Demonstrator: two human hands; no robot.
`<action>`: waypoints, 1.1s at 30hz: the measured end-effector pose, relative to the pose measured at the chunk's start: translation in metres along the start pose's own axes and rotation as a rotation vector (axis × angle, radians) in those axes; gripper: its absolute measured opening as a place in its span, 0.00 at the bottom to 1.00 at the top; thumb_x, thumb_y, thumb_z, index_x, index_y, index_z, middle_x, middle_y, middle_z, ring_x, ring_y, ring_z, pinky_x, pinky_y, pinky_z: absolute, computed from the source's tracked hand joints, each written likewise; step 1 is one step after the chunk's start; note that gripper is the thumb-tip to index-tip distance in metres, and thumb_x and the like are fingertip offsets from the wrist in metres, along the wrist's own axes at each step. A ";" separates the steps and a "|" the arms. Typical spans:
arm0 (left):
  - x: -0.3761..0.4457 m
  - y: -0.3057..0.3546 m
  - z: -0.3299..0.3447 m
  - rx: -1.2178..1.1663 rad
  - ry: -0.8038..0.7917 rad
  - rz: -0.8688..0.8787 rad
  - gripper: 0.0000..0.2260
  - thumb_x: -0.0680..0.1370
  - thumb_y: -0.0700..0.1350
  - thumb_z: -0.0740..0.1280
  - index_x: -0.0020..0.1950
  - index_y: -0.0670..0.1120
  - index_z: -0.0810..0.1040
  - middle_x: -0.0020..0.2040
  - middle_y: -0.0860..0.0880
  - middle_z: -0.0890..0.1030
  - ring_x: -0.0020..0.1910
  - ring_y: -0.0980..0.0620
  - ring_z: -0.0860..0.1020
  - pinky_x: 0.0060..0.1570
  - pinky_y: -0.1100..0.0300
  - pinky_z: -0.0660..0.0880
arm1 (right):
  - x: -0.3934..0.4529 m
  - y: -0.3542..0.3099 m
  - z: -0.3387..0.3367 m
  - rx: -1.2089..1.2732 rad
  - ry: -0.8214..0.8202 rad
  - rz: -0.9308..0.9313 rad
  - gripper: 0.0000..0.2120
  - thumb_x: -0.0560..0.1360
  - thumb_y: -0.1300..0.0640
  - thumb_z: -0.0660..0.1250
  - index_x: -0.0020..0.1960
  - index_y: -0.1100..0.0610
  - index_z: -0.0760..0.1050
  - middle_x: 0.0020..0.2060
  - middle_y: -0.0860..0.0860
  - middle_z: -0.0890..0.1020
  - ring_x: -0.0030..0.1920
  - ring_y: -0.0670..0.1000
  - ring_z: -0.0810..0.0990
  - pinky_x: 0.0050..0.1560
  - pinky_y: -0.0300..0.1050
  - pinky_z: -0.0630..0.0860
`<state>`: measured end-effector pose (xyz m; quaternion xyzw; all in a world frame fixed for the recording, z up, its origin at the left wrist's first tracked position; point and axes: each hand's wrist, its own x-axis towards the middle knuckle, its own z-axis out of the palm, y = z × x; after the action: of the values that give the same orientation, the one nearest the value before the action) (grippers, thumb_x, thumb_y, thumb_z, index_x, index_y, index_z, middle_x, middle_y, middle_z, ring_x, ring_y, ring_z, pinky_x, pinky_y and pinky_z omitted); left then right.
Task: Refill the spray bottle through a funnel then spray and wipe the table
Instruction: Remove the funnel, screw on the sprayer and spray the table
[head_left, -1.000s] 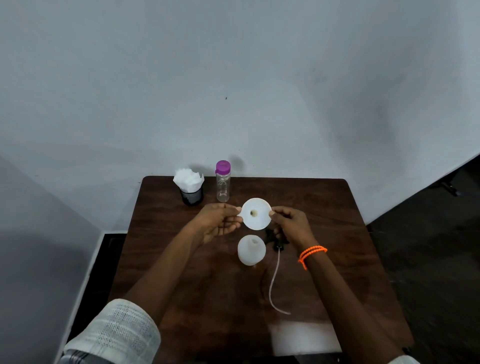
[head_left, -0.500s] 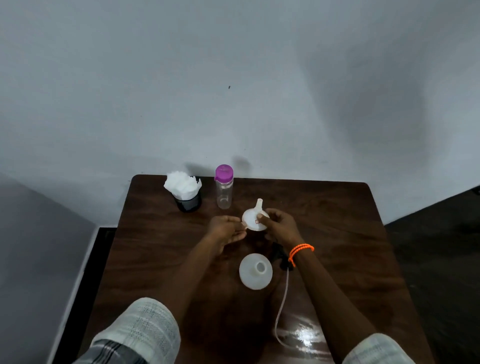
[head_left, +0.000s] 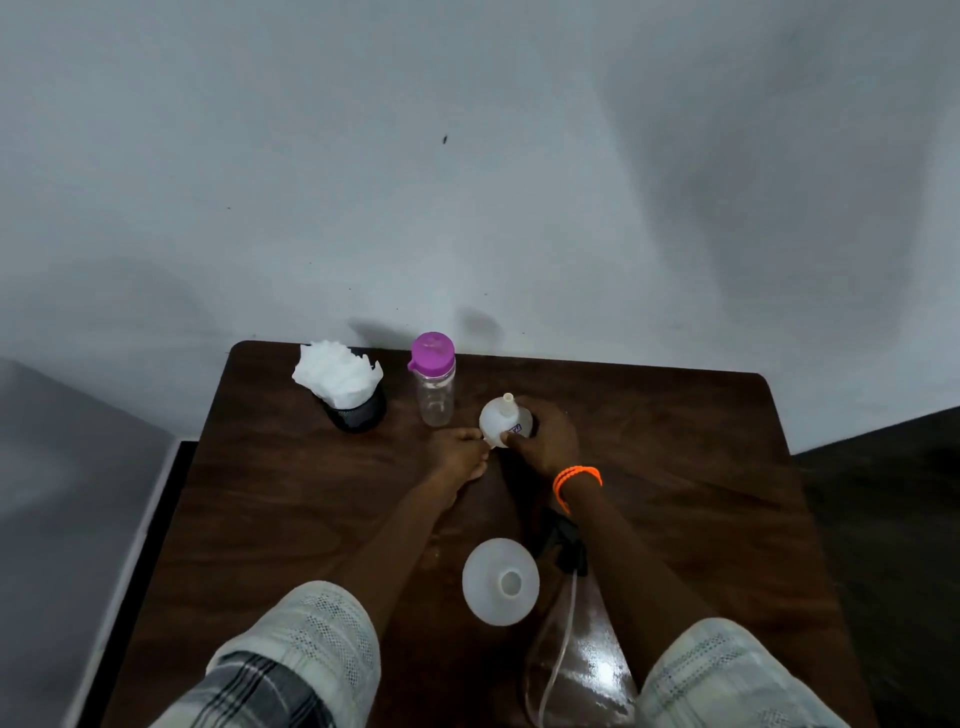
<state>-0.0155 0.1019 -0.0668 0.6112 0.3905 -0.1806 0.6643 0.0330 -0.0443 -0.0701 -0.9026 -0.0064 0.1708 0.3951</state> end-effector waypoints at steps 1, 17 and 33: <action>0.001 0.000 0.001 0.030 0.015 0.018 0.07 0.78 0.35 0.69 0.55 0.43 0.81 0.41 0.44 0.82 0.38 0.51 0.79 0.49 0.53 0.82 | 0.002 0.001 0.002 -0.006 0.023 -0.005 0.27 0.67 0.60 0.79 0.65 0.57 0.80 0.61 0.54 0.82 0.61 0.54 0.79 0.63 0.43 0.72; -0.049 -0.047 -0.033 0.311 0.026 0.142 0.05 0.76 0.45 0.75 0.50 0.49 0.83 0.41 0.48 0.85 0.39 0.53 0.81 0.40 0.60 0.78 | -0.065 0.049 -0.036 0.089 0.161 0.317 0.23 0.74 0.53 0.76 0.67 0.57 0.80 0.61 0.56 0.84 0.63 0.56 0.81 0.65 0.45 0.74; -0.134 -0.124 -0.046 0.506 -0.161 0.470 0.44 0.65 0.44 0.83 0.77 0.47 0.67 0.73 0.53 0.71 0.71 0.54 0.69 0.67 0.71 0.63 | -0.159 0.070 -0.024 0.076 0.180 0.513 0.20 0.66 0.43 0.80 0.49 0.56 0.85 0.40 0.57 0.87 0.43 0.59 0.86 0.48 0.57 0.84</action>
<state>-0.2023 0.0905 -0.0486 0.8135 0.1287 -0.1616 0.5436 -0.1177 -0.1327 -0.0573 -0.8708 0.2641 0.1844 0.3715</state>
